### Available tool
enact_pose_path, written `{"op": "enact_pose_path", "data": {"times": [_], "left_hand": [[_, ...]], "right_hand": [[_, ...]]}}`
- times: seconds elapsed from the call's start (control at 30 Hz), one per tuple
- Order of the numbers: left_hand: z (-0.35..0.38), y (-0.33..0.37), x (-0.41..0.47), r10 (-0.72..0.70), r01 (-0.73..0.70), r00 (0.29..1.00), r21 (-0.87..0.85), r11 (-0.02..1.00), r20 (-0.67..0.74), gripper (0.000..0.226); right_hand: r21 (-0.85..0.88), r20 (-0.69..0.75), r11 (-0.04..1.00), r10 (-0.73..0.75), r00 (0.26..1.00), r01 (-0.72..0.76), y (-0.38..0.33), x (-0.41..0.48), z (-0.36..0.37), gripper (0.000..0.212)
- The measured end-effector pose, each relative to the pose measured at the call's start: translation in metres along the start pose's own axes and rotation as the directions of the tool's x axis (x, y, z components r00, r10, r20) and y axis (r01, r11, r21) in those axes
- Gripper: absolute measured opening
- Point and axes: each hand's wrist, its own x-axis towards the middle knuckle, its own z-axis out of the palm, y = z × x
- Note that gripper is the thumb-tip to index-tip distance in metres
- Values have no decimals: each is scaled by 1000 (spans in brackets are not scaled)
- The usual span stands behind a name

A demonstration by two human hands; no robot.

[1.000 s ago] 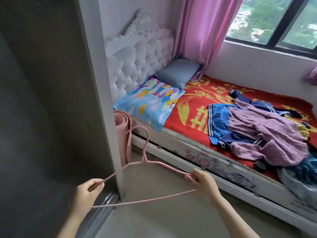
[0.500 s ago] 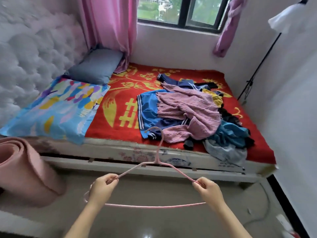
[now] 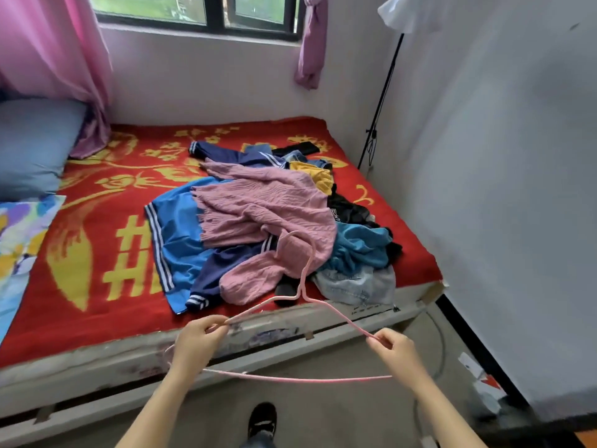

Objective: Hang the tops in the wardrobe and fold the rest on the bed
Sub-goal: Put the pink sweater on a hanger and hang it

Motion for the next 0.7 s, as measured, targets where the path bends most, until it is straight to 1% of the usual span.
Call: {"op": "enact_pose_path", "data": {"times": [0.03,0.13,0.23,0.37,0.4,0.47,0.53,0.6,0.67,0.7], "left_hand": [[6,9,23,19,-19,1000,6,1000,-1,26],[17,32,83,64,-64,997,-3,998,-40,17],[33,61,134,96,-97,995,-35,995,-38,18],[70,93,176,169,-170,984,7,985,51,46],[81,100,182,206,-209,976,30,978,69,43],[108,118,191,324,-333,941,88,939,101,20],[136,125,211,443,-458,889,194,867,119,34],[160,130,229,437,-451,893,214,867,111,39],[178,136,246,387,-391,920,185,901,60,42],[192,142,259,360,-359,932,184,915,29,41]], "right_hand": [[-6,-10,1000,2,1000,-2,-5,19,-4,30],[-17,-4,1000,-2,1000,2,-23,72,-18,32],[-21,18,999,-23,1000,24,-44,121,-39,27],[74,38,995,-64,997,61,-63,165,-57,27],[86,63,994,-72,995,67,-65,172,-58,26],[129,140,989,-91,986,73,-68,191,-63,23],[159,225,985,-97,970,61,-70,216,-73,20],[194,283,980,-108,953,53,-69,245,-85,22],[246,304,968,-117,945,40,-65,279,-98,25],[244,317,969,-123,940,45,-62,304,-107,26]]}}
